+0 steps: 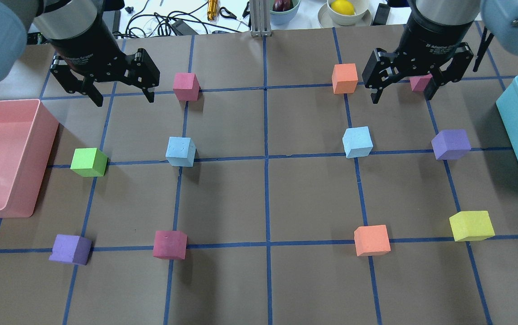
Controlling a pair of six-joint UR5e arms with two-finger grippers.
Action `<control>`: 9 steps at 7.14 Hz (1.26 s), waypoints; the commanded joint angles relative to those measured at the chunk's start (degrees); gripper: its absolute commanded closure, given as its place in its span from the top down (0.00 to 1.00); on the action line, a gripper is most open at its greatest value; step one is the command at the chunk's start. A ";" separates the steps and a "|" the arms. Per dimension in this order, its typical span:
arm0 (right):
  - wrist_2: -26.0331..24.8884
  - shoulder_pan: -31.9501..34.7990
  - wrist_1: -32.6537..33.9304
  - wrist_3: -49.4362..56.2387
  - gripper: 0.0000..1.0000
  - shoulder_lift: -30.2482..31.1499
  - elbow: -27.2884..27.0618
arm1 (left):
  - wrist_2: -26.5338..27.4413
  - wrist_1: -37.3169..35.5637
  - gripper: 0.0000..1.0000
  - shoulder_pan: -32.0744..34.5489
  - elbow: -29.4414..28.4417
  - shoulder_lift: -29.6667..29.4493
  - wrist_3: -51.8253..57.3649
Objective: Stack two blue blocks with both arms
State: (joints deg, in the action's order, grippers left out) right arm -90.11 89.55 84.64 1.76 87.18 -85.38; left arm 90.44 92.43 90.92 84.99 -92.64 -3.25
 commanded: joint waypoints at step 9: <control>-0.06 -0.52 12.09 -0.09 1.00 -11.13 -2.86 | 0.09 0.03 1.00 -0.04 0.00 0.00 0.00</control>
State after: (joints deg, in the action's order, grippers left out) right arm -90.11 89.06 92.48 1.72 79.20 -87.42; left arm 90.52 92.46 90.88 84.99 -92.65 -3.25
